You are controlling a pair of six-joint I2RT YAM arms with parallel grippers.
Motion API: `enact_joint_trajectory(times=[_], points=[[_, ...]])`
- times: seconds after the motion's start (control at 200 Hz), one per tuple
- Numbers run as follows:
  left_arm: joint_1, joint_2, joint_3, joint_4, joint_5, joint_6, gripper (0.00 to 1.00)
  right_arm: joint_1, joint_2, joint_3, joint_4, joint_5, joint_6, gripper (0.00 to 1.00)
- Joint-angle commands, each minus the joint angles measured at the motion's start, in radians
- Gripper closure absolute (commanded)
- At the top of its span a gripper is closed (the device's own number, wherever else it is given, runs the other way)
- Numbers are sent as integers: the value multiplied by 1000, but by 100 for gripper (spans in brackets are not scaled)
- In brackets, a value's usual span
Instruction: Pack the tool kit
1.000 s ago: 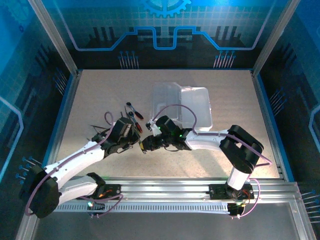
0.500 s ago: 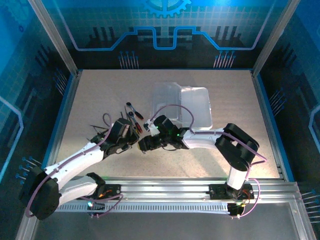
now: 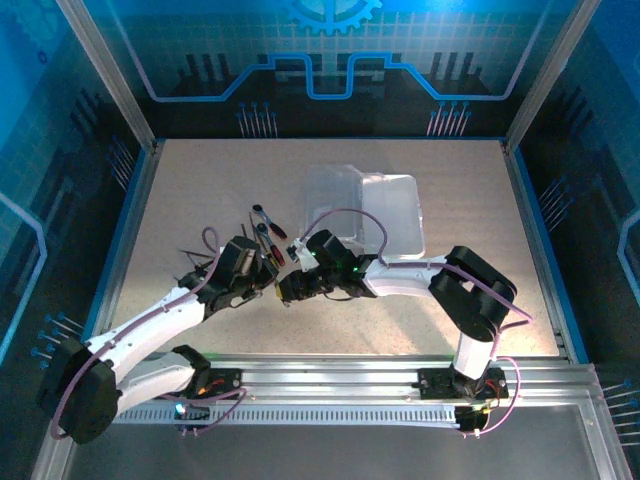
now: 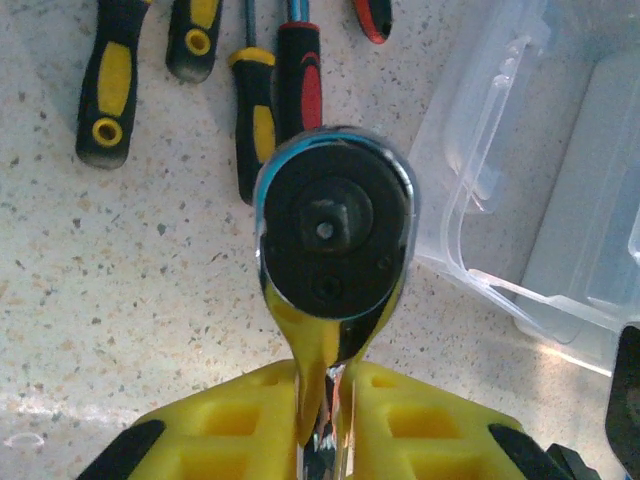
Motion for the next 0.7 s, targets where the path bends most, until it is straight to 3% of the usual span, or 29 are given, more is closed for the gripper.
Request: enact_joint_trajectory(times=[0.0, 0.11, 0.22, 0.445, 0.695], points=[[8, -47, 26, 39, 33, 42, 51, 1, -33, 11, -17, -10, -54, 86], [12, -134, 55, -22, 10, 106, 23, -9, -71, 13, -90, 30, -91, 86], [44, -214, 99, -123, -28, 172, 8, -19, -87, 49, -148, 27, -116, 87], [178, -289, 155, -284, -18, 218, 2, -49, -154, 135, -300, 78, -134, 87], [218, -299, 145, -308, 44, 246, 1, -169, -246, 303, -545, 139, -197, 87]])
